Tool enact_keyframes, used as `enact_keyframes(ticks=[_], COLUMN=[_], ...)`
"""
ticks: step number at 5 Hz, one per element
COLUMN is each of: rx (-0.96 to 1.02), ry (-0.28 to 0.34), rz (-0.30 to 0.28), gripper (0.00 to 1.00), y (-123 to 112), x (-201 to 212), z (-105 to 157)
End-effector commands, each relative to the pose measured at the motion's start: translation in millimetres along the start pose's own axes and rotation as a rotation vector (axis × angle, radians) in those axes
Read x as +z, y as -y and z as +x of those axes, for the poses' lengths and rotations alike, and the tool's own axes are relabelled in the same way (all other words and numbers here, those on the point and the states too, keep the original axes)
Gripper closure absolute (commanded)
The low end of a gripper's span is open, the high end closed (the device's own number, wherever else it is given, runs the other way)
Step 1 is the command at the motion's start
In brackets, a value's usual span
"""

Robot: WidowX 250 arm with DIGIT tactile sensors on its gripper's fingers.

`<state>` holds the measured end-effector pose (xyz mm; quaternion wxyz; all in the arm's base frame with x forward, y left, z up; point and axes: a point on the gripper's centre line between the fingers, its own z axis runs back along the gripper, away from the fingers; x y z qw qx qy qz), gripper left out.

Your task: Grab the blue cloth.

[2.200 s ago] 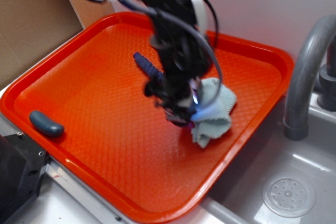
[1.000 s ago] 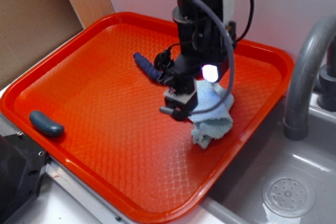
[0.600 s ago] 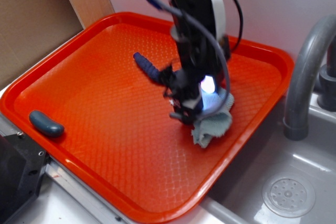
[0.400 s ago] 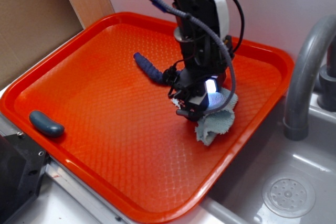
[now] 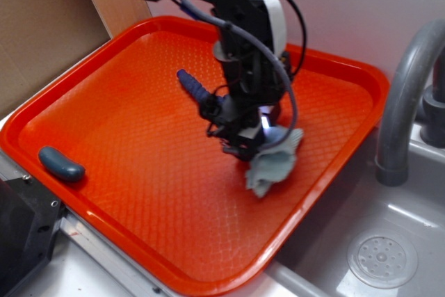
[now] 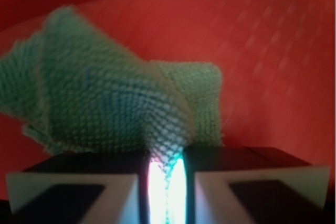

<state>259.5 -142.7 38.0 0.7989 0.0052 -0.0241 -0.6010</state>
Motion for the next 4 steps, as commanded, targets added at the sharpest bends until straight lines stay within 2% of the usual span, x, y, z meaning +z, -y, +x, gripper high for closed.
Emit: enact_keyframes(ticks=[1,2,3,4], rx=[0.221,0.468,0.466,0.437], ry=[0.067,0.113,0.195,0.146], rz=[0.06,0.075,0.026,0.035], gripper=[1.0,1.0,1.0,1.0], y=[-1.9,-1.9,-1.5,4.1], x=[79.3,129.4,178.4,193.5], z=[-10.1,-22.0,-26.5,-26.9])
